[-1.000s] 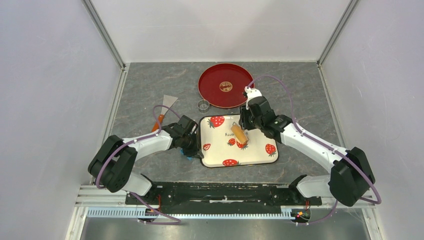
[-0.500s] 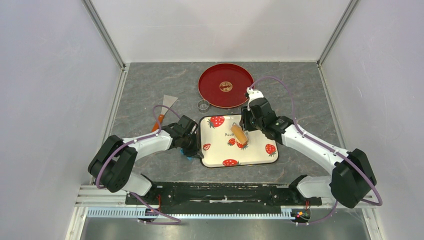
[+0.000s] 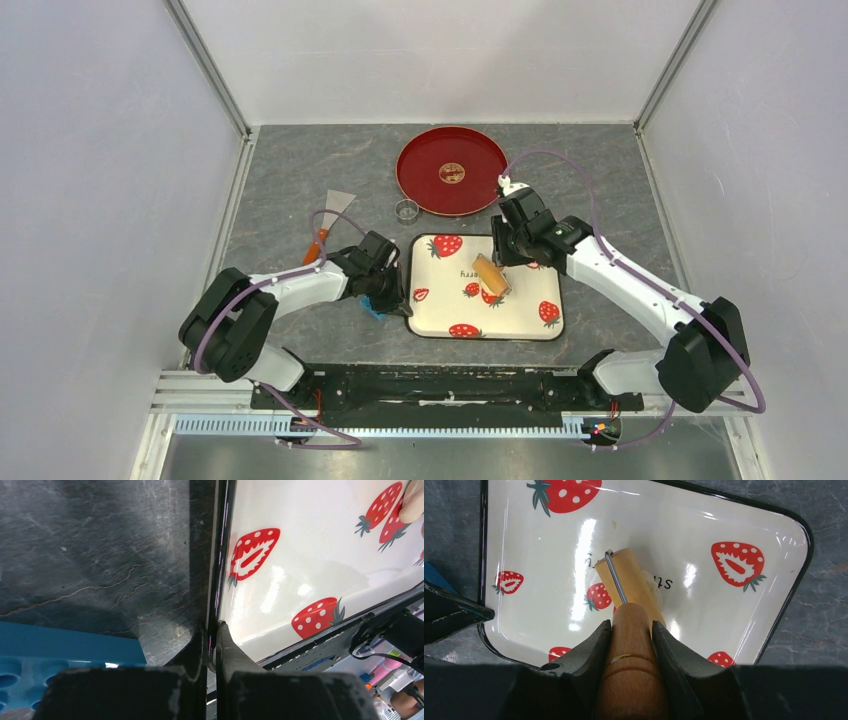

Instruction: Roll out the dumpling wrappers from the dough

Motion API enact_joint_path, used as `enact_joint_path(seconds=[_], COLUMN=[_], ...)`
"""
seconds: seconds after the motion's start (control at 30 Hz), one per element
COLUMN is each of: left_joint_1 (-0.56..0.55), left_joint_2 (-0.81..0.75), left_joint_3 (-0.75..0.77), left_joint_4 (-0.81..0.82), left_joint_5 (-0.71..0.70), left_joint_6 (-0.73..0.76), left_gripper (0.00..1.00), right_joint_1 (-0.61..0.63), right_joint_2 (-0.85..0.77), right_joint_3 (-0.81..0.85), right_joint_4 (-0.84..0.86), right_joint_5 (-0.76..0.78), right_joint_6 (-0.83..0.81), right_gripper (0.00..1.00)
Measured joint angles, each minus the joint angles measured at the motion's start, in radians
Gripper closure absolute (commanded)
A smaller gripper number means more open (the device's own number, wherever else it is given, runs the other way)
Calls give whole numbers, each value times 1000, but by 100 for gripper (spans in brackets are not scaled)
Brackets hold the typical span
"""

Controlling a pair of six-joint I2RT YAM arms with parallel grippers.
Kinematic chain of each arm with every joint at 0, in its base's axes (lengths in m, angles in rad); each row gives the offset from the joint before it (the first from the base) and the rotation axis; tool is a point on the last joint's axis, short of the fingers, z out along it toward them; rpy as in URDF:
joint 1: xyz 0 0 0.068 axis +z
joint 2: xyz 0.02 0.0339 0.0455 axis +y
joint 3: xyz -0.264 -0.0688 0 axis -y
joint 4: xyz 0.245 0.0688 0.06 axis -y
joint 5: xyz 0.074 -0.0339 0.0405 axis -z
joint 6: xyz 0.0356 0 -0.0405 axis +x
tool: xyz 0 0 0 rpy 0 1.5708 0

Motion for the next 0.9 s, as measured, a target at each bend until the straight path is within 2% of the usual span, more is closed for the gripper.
enact_joint_path(seconds=[0.2, 0.43, 0.7, 0.9], left_joint_1=[-4, -4, -4, -4], left_joint_2=[3, 3, 4, 4], left_joint_3=[0, 0, 0, 0], left_joint_4=[9, 9, 9, 9], left_joint_5=[4, 4, 4, 4], left_joint_6=[0, 0, 0, 0], left_gripper=[98, 98, 98, 98], right_joint_1=[-7, -11, -15, -15], right_joint_2=[0, -13, -164, -179], right_joint_3=[53, 71, -2, -48], right_joint_4=[-131, -174, -105, 0], right_joint_5=[15, 39, 52, 51], right_joint_6=[-17, -32, -35, -18], right_gripper=[100, 100, 100, 100])
